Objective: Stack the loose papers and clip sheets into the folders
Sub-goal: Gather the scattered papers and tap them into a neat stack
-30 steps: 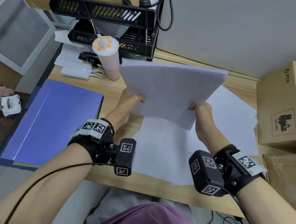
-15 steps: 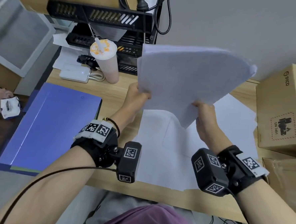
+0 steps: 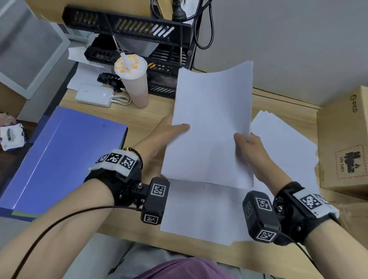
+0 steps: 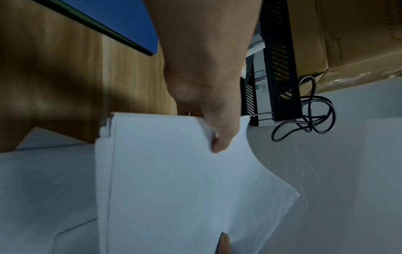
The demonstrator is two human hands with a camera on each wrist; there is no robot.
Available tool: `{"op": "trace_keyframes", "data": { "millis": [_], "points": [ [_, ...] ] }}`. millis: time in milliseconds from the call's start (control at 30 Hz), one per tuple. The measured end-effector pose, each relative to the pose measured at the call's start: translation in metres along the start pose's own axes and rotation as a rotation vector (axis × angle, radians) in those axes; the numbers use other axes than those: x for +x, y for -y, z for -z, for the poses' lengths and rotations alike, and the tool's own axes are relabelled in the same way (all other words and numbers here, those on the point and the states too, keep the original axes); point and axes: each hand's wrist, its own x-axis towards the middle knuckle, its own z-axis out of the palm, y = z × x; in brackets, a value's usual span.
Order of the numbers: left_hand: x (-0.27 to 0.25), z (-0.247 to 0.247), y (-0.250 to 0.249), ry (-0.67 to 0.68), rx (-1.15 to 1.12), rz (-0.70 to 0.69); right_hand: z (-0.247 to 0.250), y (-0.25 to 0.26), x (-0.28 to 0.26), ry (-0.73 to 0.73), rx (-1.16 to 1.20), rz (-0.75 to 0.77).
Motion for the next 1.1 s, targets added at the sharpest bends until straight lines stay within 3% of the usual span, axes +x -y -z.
{"op": "trace_keyframes", "data": {
  "millis": [133, 167, 233, 333, 400, 533, 633, 700, 1100],
  "points": [
    [0.01, 0.022, 0.01, -0.172, 0.309, -0.089, 0.015, -0.012, -0.013, 0.197, -0.172, -0.039],
    [0.009, 0.024, 0.01, -0.155, 0.425, -0.11, 0.017, -0.017, -0.016, 0.261, -0.248, -0.034],
    [0.004, 0.027, 0.011, 0.006, 0.541, -0.119, 0.017, -0.024, -0.022, 0.403, -0.4, 0.001],
    [-0.003, 0.033, 0.016, 0.235, 0.437, 0.006, 0.015, -0.025, -0.027, 0.5, -0.494, 0.027],
    [-0.006, 0.04, 0.022, 0.286, 0.311, 0.084, 0.018, -0.023, -0.03, 0.487, -0.431, 0.001],
    [-0.01, 0.049, 0.026, 0.249, 0.112, 0.155, 0.024, -0.021, -0.03, 0.416, -0.326, -0.036],
    [-0.014, 0.051, 0.02, 0.418, 0.188, 0.233, 0.022, -0.016, -0.028, 0.414, -0.31, -0.032],
    [-0.015, 0.051, 0.02, 0.461, 0.288, 0.244, 0.02, -0.014, -0.028, 0.417, -0.306, -0.03],
    [-0.02, 0.09, 0.037, 0.186, 0.053, 0.189, 0.03, -0.038, -0.029, 0.254, 0.057, -0.079]
  ]
}}
